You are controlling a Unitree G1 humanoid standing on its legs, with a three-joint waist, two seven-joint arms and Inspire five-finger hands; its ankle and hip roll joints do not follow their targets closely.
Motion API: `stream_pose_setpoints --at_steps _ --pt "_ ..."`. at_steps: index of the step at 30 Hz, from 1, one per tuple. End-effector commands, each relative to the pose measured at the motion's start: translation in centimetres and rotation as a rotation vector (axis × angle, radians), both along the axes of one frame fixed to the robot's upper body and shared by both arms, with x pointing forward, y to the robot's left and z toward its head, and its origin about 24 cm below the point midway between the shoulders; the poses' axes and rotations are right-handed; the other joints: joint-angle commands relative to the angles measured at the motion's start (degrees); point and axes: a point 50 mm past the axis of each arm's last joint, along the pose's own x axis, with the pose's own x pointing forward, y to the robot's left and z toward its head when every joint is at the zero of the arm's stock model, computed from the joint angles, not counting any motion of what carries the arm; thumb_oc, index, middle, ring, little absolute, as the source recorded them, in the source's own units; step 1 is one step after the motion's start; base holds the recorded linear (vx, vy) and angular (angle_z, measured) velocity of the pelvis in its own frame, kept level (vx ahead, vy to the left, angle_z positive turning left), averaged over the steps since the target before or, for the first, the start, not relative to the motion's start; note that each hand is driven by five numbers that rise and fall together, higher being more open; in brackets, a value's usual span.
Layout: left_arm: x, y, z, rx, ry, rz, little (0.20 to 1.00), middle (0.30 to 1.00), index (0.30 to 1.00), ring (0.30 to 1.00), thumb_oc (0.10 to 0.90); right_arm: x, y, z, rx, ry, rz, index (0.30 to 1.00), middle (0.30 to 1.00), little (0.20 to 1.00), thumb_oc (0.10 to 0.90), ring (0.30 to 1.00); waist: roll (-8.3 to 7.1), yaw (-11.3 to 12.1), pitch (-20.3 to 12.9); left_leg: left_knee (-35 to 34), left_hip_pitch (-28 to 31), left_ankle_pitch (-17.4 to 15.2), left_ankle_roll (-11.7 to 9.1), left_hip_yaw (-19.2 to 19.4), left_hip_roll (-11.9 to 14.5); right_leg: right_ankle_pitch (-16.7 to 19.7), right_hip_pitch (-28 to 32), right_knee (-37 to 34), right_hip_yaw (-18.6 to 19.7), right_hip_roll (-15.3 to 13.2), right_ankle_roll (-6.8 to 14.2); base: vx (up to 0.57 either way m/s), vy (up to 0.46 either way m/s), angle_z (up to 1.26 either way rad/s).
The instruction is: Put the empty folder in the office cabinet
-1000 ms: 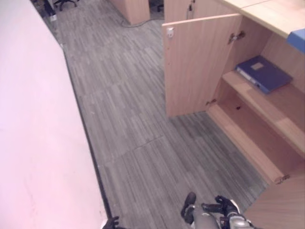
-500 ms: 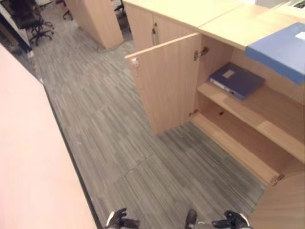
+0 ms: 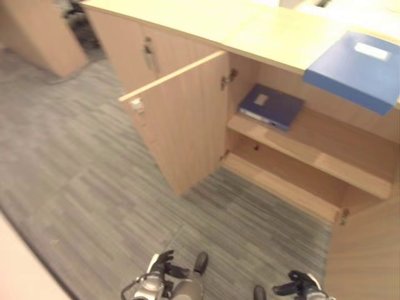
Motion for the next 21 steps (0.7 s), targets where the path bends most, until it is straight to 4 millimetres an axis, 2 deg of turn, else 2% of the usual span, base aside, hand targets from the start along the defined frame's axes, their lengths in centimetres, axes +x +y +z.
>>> stream_pose_setpoints --at_steps 1,2,3,6,8,9,10,11,12,13,14,15,16,17,18,19,20,21 --pt "-2.7 -0.4 -1.1 0.033 0.082 -0.075 0.900 0.900 0.900 0.900 0.800 0.2 -1.1 0.3 -0.040 0.008 0.048 0.900 0.900 0.900 0.800 0.900 1.08 1.2 -3.1 -0.3 -6.2 0.5 -6.8 -3.7 6.2 -7.9 2.6 4.7 0.3 4.1 0.7 0.20 0.135 -0.56" --pt "-2.7 -0.4 -1.1 0.033 0.082 -0.075 0.900 0.900 0.900 0.900 0.800 0.2 -1.1 0.3 -0.040 0.008 0.048 0.900 0.900 0.900 0.800 0.900 0.97 1.3 -3.1 -0.3 -6.2 0.4 -6.7 -3.6 6.2 -8.0 2.6 4.7 0.4 4.0 0.7 0.30 0.208 -0.66" --pt "-1.6 -0.7 -0.7 0.043 0.057 -0.110 0.900 0.900 0.900 0.900 0.800 0.1 -0.5 0.1 -0.022 0.018 0.063 0.900 0.900 0.900 0.800 0.900 -0.31 0.6 -4.2 -0.1 -5.1 -0.8 -5.6 -1.6 5.4 -7.3 1.9 6.2 1.9 2.8 1.8 0.26 0.200 -0.64" --pt "-0.2 -0.9 -0.2 0.049 0.019 -0.123 0.900 0.900 0.900 0.900 0.800 0.5 0.1 0.1 -0.011 0.016 0.088 0.900 0.900 0.900 0.800 0.900 -1.32 0.0 -4.8 0.5 -4.2 -2.4 -4.1 0.3 5.0 -6.4 0.7 8.7 3.3 2.2 2.8 0.19 0.173 -0.49" --pt "1.5 -0.8 0.5 0.054 -0.021 -0.125 0.900 0.900 0.900 0.900 0.800 0.9 0.7 0.1 0.002 0.014 0.110 0.900 0.900 0.900 0.800 0.900 -1.91 0.0 -5.0 1.7 -2.7 -4.8 -2.3 3.4 5.4 -5.3 -2.7 14.8 1.9 2.3 4.4 0.19 0.220 -0.65" --pt "1.8 -0.7 0.7 0.058 -0.027 -0.121 0.900 0.900 0.900 0.900 0.800 1.0 0.9 0.1 0.006 0.014 0.114 0.900 0.900 0.900 0.800 0.900 -1.89 0.1 -4.9 2.0 -1.9 -5.7 -1.9 4.7 5.8 -4.3 -4.5 17.7 -0.2 2.0 5.1 0.13 0.146 -0.82" --pt "2.2 -0.7 0.8 0.057 -0.036 -0.110 0.900 0.900 0.900 0.900 0.800 1.0 1.0 0.0 0.009 0.016 0.117 0.900 0.900 0.900 0.800 0.900 -1.81 0.2 -4.7 2.3 -0.9 -6.5 -1.7 6.5 6.4 -1.2 -6.8 21.0 -3.9 0.8 6.3 0.12 0.197 -0.83" --pt "0.7 4.1 1.1 0.120 0.004 -0.004 0.900 0.900 0.900 0.900 0.800 1.1 0.1 0.3 -0.013 0.012 0.115 0.900 0.900 0.900 0.800 0.900 -0.91 0.3 -4.2 2.6 0.0 -7.0 -1.4 8.1 6.5 1.3 -8.6 23.7 -7.3 -0.9 7.0 0.07 0.308 -1.14" --pt "-0.2 5.5 1.2 0.132 0.002 0.038 0.900 0.900 0.900 0.900 0.800 2.0 -0.4 0.7 -0.033 -0.031 0.058 0.900 0.900 0.900 0.800 0.900 0.80 0.5 -3.1 3.1 1.2 -8.3 -0.6 10.0 7.1 3.3 -11.1 29.2 -13.4 -2.3 7.0 0.07 0.387 -1.12" --pt "-0.8 6.3 1.2 0.117 0.008 0.064 0.900 0.900 0.900 0.900 0.800 2.1 -0.6 0.8 -0.039 -0.041 0.037 0.900 0.900 0.900 0.800 0.900 1.06 -0.1 -2.2 2.8 3.3 -9.5 -0.1 12.0 6.9 4.1 -13.4 30.9 -16.0 -3.4 7.2 0.10 0.333 -1.56" --pt "-4.5 11.7 2.1 0.131 0.079 0.131 0.900 0.900 0.900 0.900 0.800 1.7 -1.8 1.1 -0.041 -0.047 0.001 0.900 0.900 0.900 0.800 0.900 1.67 0.3 -1.8 2.4 4.6 -9.7 -0.2 12.7 6.5 3.3 -13.9 29.4 -16.6 -3.9 6.8 0.15 0.143 -1.50" --pt "-3.8 10.9 2.0 0.154 0.048 0.154 0.900 0.900 0.900 0.900 0.800 1.7 -1.8 1.1 -0.044 -0.058 -0.035 0.900 0.900 0.900 0.800 0.900 1.69 0.4 -1.6 2.0 5.3 -10.2 -0.5 13.1 6.7 2.5 -14.3 25.2 -17.7 -3.8 5.8 0.16 -0.064 -1.32" --pt "-3.5 8.7 1.3 0.125 0.013 0.123 0.900 0.900 0.900 0.900 0.800 1.7 -2.1 1.2 -0.054 -0.070 -0.059 0.900 0.900 0.900 0.800 0.900 1.22 0.0 -0.9 1.4 6.6 -11.1 -1.3 13.9 6.8 3.3 -15.8 17.9 -18.6 -5.0 5.3 0.17 -0.181 -0.85" --pt "-4.1 8.2 1.0 0.114 0.020 0.138 0.900 0.900 0.900 0.900 0.800 1.9 -2.5 1.4 -0.069 -0.076 -0.079 0.900 0.900 0.900 0.800 0.900 1.25 -0.5 -0.4 1.0 7.5 -11.5 -1.9 14.2 7.3 5.4 -17.5 14.1 -19.4 -6.2 5.5 0.22 -0.250 -0.29" --pt "-5.0 7.8 0.6 0.103 0.038 0.158 0.900 0.900 0.900 0.900 0.800 1.7 -3.3 1.5 -0.085 -0.069 -0.107 0.900 0.900 0.900 0.800 0.900 1.55 -1.1 -0.1 -0.8 9.8 -12.2 -3.0 14.7 8.4 8.8 -19.1 7.1 -19.7 -6.9 6.4 0.34 -0.268 -0.32" --pt "-5.2 7.7 0.5 0.093 0.035 0.164 0.900 0.900 0.900 0.900 0.800 0.9 -4.2 1.4 -0.100 -0.035 -0.144 0.900 0.900 0.900 0.800 0.900 2.10 -2.1 0.2 -2.1 11.8 -12.8 -3.8 14.3 9.2 11.4 -22.3 3.4 -19.2 -7.8 7.5 0.38 -0.262 -0.36" --pt "-5.3 7.7 0.5 0.095 0.034 0.164 0.900 0.900 0.900 0.900 0.800 0.2 -4.7 1.4 -0.112 -0.015 -0.164 0.900 0.900 0.900 0.800 0.900 2.38 -2.6 0.3 -2.4 12.7 -13.2 -4.2 14.3 9.7 12.1 -23.0 2.5 -18.3 -7.7 7.8 0.41 -0.279 -0.44" --pt "-5.3 7.5 0.5 0.094 0.030 0.143 0.900 0.900 0.900 0.900 0.800 -1.7 -5.5 1.1 -0.123 0.034 -0.203 0.900 0.900 0.900 0.800 0.900 1.79 -3.2 -0.3 -2.6 13.2 -13.9 -4.4 13.2 9.0 13.1 -21.0 -0.2 -16.0 -6.9 8.0 0.35 -0.254 -0.04"
